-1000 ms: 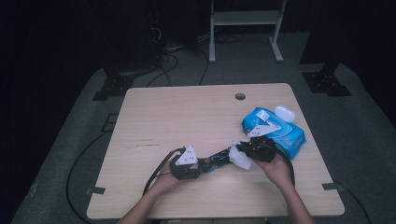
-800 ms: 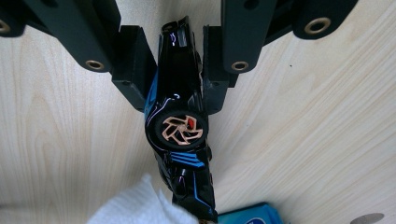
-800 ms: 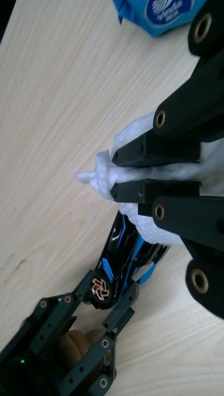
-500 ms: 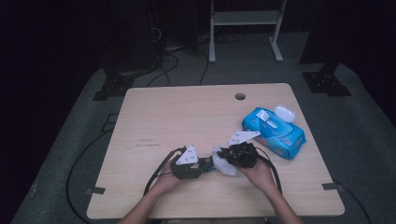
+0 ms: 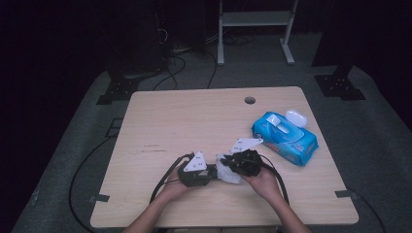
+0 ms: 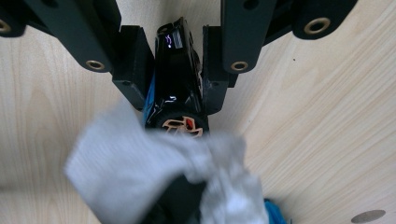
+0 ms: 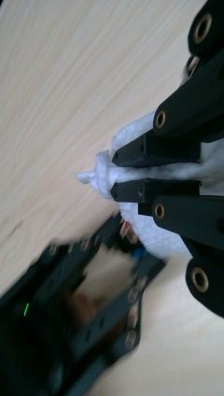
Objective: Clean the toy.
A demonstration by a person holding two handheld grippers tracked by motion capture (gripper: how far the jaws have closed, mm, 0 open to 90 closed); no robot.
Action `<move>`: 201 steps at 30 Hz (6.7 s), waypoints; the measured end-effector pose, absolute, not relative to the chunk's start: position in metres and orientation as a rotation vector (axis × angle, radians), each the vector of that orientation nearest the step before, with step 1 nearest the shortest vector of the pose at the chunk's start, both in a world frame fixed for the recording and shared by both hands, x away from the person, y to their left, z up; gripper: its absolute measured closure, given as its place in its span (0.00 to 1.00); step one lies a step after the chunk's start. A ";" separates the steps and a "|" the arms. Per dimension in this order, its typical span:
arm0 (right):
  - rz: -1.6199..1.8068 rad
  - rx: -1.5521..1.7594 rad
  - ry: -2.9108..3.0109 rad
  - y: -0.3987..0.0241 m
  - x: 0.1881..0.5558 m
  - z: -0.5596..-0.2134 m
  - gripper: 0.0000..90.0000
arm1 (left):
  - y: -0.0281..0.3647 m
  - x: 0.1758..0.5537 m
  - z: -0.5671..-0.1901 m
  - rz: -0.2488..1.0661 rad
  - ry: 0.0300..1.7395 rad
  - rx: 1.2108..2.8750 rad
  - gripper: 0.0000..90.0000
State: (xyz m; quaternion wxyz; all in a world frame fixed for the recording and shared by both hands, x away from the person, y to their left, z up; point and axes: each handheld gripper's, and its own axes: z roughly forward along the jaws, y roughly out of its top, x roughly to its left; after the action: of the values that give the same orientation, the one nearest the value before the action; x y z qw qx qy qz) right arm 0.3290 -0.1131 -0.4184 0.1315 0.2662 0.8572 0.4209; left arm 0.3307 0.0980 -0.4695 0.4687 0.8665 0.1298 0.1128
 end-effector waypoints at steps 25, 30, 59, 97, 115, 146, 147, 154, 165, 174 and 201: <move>1.156 0.820 2.440 -0.131 0.337 -0.418 0.92 | 0.100 0.333 -0.468 0.291 0.317 2.129 0.75; 1.154 0.747 2.472 -0.111 0.331 -0.418 0.92 | 0.104 0.334 -0.467 0.293 0.322 2.130 0.75; 1.257 0.998 2.409 -0.163 0.350 -0.422 0.91 | 0.121 0.348 -0.465 0.305 0.423 2.078 0.73; 1.232 0.948 2.375 -0.169 0.336 -0.424 0.91 | 0.138 0.363 -0.457 0.088 0.701 1.820 0.51; 1.201 0.906 2.390 -0.168 0.319 -0.423 0.91 | 0.135 0.351 -0.462 0.089 0.688 1.845 0.40; 1.131 0.960 2.467 -0.158 0.335 -0.446 0.91 | 0.119 0.342 -0.468 0.248 0.571 2.070 0.19; 1.143 0.967 2.465 -0.159 0.335 -0.447 0.91 | 0.119 0.343 -0.469 0.249 0.572 2.079 0.18; 1.165 0.983 2.464 -0.162 0.333 -0.448 0.91 | 0.113 0.343 -0.475 0.272 0.545 2.154 0.11; 1.177 0.986 2.457 -0.162 0.332 -0.449 0.91 | 0.101 0.340 -0.480 0.365 0.455 2.240 0.21; 1.294 0.881 2.481 -0.135 0.325 -0.439 0.91 | 0.100 0.338 -0.480 0.368 0.436 2.241 0.25; 1.110 0.887 2.397 -0.143 0.331 -0.449 0.91 | 0.097 0.336 -0.480 0.373 0.408 2.237 0.27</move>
State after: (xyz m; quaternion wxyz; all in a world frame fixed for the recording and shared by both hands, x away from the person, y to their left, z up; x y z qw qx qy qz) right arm 0.3306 -0.1426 -0.4487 0.1766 0.3134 0.8466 0.3922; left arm 0.3356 0.0971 -0.4803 0.4066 0.8869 0.1620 0.1481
